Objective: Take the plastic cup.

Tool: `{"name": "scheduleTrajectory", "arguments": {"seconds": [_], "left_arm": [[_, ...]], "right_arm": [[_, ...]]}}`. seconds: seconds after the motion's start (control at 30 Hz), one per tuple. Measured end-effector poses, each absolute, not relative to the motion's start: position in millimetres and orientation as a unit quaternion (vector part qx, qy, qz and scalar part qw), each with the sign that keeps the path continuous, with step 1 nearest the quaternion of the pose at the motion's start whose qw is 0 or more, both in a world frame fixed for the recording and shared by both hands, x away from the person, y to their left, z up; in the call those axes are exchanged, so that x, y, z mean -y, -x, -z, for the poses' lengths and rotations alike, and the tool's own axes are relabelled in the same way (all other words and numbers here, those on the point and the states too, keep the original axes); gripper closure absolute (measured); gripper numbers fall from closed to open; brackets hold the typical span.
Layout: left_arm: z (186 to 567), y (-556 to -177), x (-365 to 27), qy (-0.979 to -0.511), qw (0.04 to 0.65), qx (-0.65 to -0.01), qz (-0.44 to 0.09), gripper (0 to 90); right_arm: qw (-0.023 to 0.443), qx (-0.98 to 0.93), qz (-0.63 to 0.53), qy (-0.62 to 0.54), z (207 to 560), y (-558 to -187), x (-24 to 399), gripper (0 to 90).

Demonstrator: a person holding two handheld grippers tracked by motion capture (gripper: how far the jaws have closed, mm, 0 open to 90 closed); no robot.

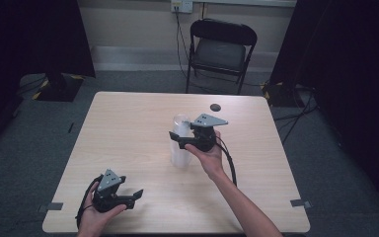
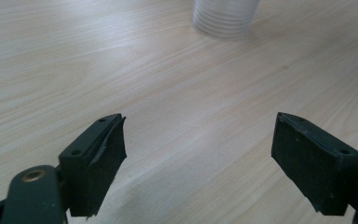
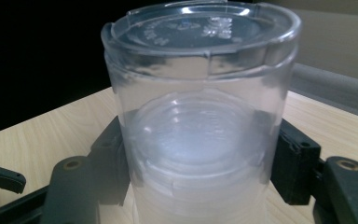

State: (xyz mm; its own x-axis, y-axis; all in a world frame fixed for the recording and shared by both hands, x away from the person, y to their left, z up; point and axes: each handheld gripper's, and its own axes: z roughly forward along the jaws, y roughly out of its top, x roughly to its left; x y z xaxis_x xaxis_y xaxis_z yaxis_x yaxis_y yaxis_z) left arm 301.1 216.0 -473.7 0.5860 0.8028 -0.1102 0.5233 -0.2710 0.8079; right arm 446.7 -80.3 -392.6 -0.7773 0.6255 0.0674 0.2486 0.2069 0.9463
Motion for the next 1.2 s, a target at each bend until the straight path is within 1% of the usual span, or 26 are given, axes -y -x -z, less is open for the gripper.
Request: {"name": "scheduleTrajectory", "arguments": {"seconds": [0.13,0.27,0.5,0.63,0.87,1.0,1.2], "left_arm": [[473,-301,-215,-0.783,0.431,-0.417,-0.163,17.6],[473,-302,-214,-0.785,0.434,-0.412,-0.160,21.8],[472,-301,-214,-0.782,0.438,-0.410,-0.168,21.8],[472,-302,-215,-0.780,0.437,-0.417,-0.162,21.8],[472,-301,-214,-0.782,0.443,-0.409,-0.157,21.7],[475,-302,-215,-0.781,0.434,-0.423,-0.152,18.4],[474,-302,-215,-0.780,0.437,-0.422,-0.155,18.5]], "right_arm": [[0.169,-0.757,-0.561,-0.290,391,-447,81,33.1],[0.171,-0.756,-0.562,-0.289,388,-447,81,33.2],[0.174,-0.754,-0.564,-0.288,382,-449,80,33.4],[0.176,-0.751,-0.567,-0.288,379,-449,80,33.6],[0.177,-0.747,-0.573,-0.288,374,-449,81,33.8],[0.181,-0.744,-0.576,-0.286,369,-447,79,33.6],[0.187,-0.741,-0.580,-0.282,361,-446,79,34.5]]}}
